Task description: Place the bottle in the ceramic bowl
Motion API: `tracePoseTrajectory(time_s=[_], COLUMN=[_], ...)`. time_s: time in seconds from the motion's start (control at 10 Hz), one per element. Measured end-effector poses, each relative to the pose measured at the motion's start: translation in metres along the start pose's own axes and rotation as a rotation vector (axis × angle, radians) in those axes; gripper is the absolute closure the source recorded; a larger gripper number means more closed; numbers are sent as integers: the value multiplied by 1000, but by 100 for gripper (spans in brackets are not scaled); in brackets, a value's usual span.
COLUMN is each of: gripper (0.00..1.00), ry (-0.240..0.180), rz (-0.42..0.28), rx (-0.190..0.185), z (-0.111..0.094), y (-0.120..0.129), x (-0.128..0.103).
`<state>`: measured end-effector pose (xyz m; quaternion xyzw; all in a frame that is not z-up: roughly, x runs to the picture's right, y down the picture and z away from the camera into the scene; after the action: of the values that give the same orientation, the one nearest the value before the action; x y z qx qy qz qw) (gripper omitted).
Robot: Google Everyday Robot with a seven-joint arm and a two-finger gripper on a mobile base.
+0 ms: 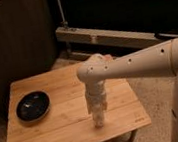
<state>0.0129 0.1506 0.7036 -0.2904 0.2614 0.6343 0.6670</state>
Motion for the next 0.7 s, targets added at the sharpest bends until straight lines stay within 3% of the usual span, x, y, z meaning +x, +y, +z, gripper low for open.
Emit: tracePoseTrajectory(time_s=[0.1, 0.2, 0.3, 0.5, 0.7], gripper=[100, 100, 100, 100, 100], ry=[-12, -30, -36, -58, -76], rz=[-7, -29, -46, -90, -158], rx=[9, 31, 44, 68, 71], z=[-17, -54, -75, -113, -132], y=[0, 2, 4, 16, 51], x=[-9, -30, -46, -93, -135])
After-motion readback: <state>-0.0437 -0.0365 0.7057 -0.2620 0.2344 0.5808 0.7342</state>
